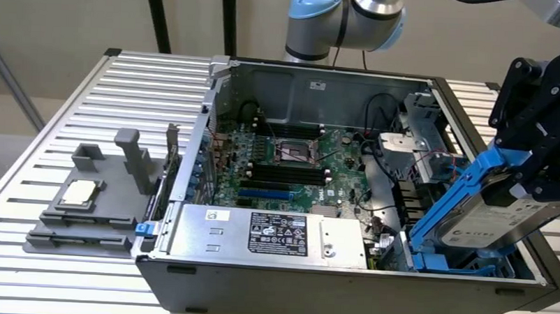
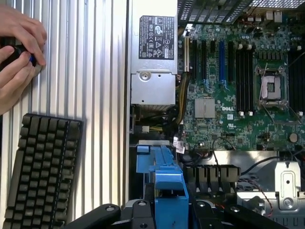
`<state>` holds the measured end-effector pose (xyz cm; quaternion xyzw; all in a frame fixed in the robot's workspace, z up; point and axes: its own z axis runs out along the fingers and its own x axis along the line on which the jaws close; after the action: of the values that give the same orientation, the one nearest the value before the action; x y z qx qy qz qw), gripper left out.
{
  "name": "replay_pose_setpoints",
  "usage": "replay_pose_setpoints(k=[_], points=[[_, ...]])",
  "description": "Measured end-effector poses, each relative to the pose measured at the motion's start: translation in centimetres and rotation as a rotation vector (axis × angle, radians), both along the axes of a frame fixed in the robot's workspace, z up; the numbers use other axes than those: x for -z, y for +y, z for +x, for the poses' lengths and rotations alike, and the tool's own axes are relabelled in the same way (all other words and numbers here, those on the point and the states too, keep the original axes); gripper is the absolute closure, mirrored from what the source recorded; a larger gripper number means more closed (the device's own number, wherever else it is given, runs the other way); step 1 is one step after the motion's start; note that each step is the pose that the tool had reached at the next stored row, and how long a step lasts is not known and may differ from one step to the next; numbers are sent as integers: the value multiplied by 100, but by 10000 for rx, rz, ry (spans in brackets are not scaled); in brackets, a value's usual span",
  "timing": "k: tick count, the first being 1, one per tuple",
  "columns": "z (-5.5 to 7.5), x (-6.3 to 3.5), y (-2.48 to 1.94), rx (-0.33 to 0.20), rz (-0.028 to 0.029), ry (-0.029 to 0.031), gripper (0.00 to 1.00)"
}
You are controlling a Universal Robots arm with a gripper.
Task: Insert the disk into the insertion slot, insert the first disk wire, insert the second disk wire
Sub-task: 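Insert the disk into the insertion slot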
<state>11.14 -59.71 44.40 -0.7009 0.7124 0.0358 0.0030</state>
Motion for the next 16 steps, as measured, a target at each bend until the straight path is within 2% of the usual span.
replay_pose_setpoints(k=[4, 6, 16], points=[[2, 13, 0, -12, 133, 6, 67], [2, 21, 0, -23, 178, 7, 67], [18, 72, -8, -70, 220, 33, 67]])
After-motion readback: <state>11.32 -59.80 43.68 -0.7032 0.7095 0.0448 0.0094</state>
